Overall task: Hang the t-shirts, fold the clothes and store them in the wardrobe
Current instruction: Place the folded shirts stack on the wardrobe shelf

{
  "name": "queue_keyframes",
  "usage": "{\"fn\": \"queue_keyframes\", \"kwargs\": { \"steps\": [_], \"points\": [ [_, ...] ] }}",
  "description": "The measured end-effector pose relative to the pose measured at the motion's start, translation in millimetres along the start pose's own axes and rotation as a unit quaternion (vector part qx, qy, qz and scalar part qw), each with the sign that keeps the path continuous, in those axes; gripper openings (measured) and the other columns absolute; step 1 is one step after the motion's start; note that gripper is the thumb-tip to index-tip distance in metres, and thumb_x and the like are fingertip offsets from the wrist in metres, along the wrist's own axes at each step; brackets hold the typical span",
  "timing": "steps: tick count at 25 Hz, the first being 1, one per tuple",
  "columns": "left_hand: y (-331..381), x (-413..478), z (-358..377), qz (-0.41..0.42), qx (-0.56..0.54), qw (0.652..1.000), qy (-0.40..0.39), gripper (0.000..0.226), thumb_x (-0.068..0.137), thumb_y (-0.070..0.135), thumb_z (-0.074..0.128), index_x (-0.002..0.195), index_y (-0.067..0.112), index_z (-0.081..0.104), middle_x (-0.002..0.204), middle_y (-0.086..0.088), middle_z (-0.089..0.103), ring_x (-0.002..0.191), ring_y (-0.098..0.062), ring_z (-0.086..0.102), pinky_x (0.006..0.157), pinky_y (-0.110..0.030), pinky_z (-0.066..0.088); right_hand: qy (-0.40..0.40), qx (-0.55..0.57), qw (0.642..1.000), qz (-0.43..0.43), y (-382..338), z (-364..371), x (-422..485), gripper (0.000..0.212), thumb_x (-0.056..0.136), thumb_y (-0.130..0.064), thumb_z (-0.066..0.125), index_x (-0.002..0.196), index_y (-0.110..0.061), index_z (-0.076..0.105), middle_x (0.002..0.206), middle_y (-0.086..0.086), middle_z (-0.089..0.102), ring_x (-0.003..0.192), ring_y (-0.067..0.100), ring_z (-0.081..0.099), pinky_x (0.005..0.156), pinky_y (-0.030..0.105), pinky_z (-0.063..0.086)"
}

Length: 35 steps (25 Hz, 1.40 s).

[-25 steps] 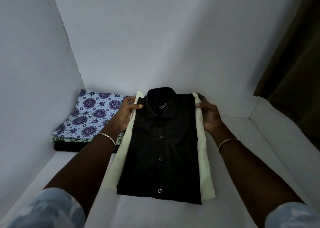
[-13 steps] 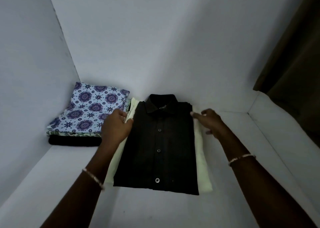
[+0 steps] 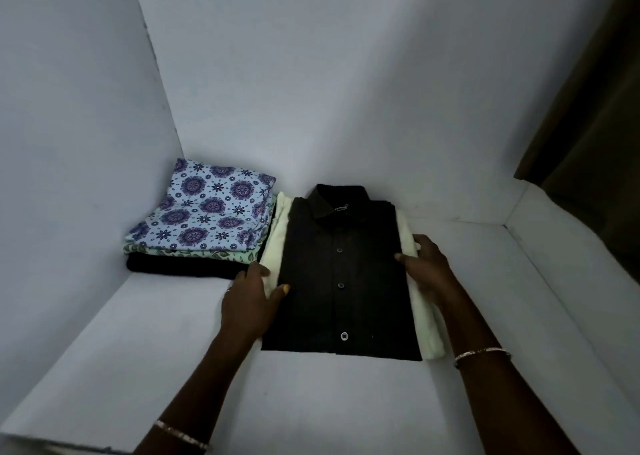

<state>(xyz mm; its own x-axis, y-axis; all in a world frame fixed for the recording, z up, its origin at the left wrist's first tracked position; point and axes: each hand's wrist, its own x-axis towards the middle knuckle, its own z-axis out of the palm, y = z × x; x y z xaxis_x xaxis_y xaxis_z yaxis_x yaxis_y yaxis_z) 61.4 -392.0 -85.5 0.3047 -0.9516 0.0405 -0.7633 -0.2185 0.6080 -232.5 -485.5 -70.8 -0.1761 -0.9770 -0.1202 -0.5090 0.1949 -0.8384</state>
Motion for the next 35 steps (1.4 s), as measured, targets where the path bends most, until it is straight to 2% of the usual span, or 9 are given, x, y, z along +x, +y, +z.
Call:
{"fn": "queue_keyframes", "kwargs": {
  "steps": [3, 5, 8, 12, 17, 20, 23, 28, 35],
  "points": [
    [-1.2, -14.3, -8.9, -0.003, 0.035, 0.998, 0.055, 0.028, 0.091, 0.047, 0.063, 0.101, 0.021, 0.059, 0.100, -0.003, 0.063, 0.093, -0.023, 0.062, 0.077, -0.035, 0.050, 0.023, -0.183, 0.983, -0.009, 1.1, 1.5, -18.5, 0.069, 0.093, -0.035, 0.066, 0.151, -0.012, 0.034, 0.145, 0.019, 0.042, 0.130, 0.037, 0.046, 0.106, 0.044, 0.043],
    [0.3, -23.1, -9.6, -0.044, 0.047, 0.998, 0.028, 0.040, 0.091, 0.059, 0.056, 0.078, 0.021, 0.058, 0.084, -0.001, 0.064, 0.084, -0.023, 0.065, 0.074, -0.033, 0.051, 0.064, -0.235, 0.968, -0.057, -5.2, 3.5, -43.5, 0.057, 0.097, -0.035, 0.060, 0.146, -0.014, 0.043, 0.142, 0.017, 0.043, 0.129, 0.037, 0.044, 0.104, 0.047, 0.042],
    [0.1, -23.1, -3.9, -0.100, 0.040, 0.992, -0.064, 0.063, 0.084, 0.077, 0.048, 0.074, 0.017, 0.059, 0.078, -0.005, 0.067, 0.079, -0.025, 0.066, 0.072, -0.033, 0.053, 0.095, -0.217, 0.967, -0.096, -1.2, 14.2, -81.0, 0.050, 0.101, -0.051, 0.044, 0.134, -0.016, 0.059, 0.131, 0.014, 0.058, 0.119, 0.035, 0.052, 0.098, 0.046, 0.046],
    [7.5, -22.2, -5.5, -0.123, -0.178, 0.968, -0.128, 0.049, 0.080, 0.055, 0.075, 0.076, 0.008, 0.061, 0.066, -0.004, 0.060, 0.060, -0.020, 0.056, 0.053, -0.026, 0.040, 0.009, -0.223, 0.972, -0.074, 8.0, 34.3, -115.7, 0.076, 0.096, -0.066, 0.040, 0.149, -0.012, 0.040, 0.134, 0.015, 0.054, 0.124, 0.035, 0.047, 0.100, 0.045, 0.044],
    [7.7, -29.6, -14.2, -0.069, -0.101, 0.993, 0.007, 0.037, 0.084, 0.048, 0.073, 0.093, 0.014, 0.060, 0.084, -0.004, 0.065, 0.082, -0.026, 0.063, 0.069, -0.033, 0.044, 0.012, -0.195, 0.974, -0.111, 7.6, 46.0, -124.7, 0.082, 0.096, -0.054, 0.054, 0.157, -0.009, 0.023, 0.139, 0.016, 0.050, 0.127, 0.033, 0.048, 0.100, 0.039, 0.044],
    [1.2, -53.6, -11.1, -0.038, 0.010, 0.993, 0.108, 0.039, 0.085, 0.039, 0.073, 0.113, 0.022, 0.053, 0.101, -0.006, 0.064, 0.095, -0.030, 0.062, 0.076, -0.039, 0.049, 0.014, -0.172, 0.979, -0.113, 12.8, 37.9, -125.8, 0.079, 0.093, -0.051, 0.062, 0.154, -0.012, 0.030, 0.133, 0.014, 0.054, 0.122, 0.032, 0.053, 0.098, 0.040, 0.048],
    [1.6, -71.3, -6.8, 0.112, -0.011, 0.970, 0.215, 0.014, 0.088, 0.022, 0.069, 0.101, 0.021, 0.063, 0.095, -0.002, 0.067, 0.089, -0.025, 0.063, 0.073, -0.039, 0.050, 0.035, -0.161, 0.976, -0.145, 17.0, 20.4, -132.2, 0.056, 0.093, -0.038, 0.066, 0.142, -0.015, 0.051, 0.125, 0.008, 0.060, 0.112, 0.026, 0.059, 0.091, 0.033, 0.050],
    [38.9, -113.9, -2.3, 0.323, -0.193, 0.918, 0.126, 0.008, 0.094, 0.016, 0.064, 0.100, 0.016, 0.070, 0.088, 0.010, 0.069, 0.082, -0.003, 0.066, 0.073, -0.020, 0.055, 0.102, -0.063, 0.961, -0.250, 14.6, -1.5, -164.0, 0.012, 0.095, -0.026, 0.066, 0.101, -0.020, 0.075, 0.092, -0.008, 0.073, 0.080, 0.003, 0.064, 0.065, 0.008, 0.043],
    [53.7, -164.3, -7.2, 0.270, -0.321, 0.904, 0.087, 0.012, 0.092, 0.009, 0.067, 0.100, 0.016, 0.071, 0.085, 0.011, 0.069, 0.082, -0.009, 0.067, 0.069, -0.013, 0.051, 0.150, 0.002, 0.961, -0.233, 15.5, -20.6, -243.1, 0.017, 0.098, -0.033, 0.062, 0.089, -0.024, 0.073, 0.073, -0.011, 0.072, 0.073, 0.004, 0.069, 0.073, 0.034, 0.057]
  ]
}}
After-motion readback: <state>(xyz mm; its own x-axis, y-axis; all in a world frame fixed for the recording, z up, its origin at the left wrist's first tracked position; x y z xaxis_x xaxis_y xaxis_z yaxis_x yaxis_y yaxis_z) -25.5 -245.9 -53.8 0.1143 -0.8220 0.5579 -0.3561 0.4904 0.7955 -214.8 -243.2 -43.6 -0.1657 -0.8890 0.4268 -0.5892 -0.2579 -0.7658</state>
